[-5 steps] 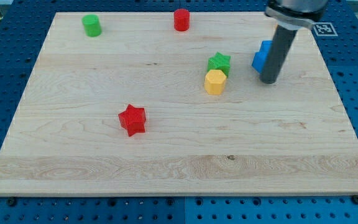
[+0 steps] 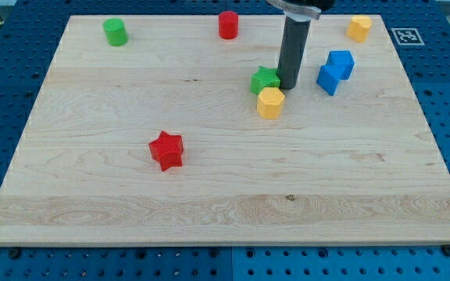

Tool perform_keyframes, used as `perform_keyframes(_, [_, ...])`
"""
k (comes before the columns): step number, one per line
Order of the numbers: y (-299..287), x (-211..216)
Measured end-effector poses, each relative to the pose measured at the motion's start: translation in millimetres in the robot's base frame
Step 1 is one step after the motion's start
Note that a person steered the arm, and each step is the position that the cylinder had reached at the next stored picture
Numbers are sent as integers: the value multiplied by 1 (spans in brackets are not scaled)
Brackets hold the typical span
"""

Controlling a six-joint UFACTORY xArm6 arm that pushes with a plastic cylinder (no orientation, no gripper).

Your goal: Push the green star to the left center of the board

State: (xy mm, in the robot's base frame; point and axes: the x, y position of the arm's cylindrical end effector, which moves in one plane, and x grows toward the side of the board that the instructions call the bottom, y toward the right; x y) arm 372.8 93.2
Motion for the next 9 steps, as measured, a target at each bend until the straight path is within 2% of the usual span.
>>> perform_keyframes(6, [-27,12])
perform_keyframes(9, [-82,13])
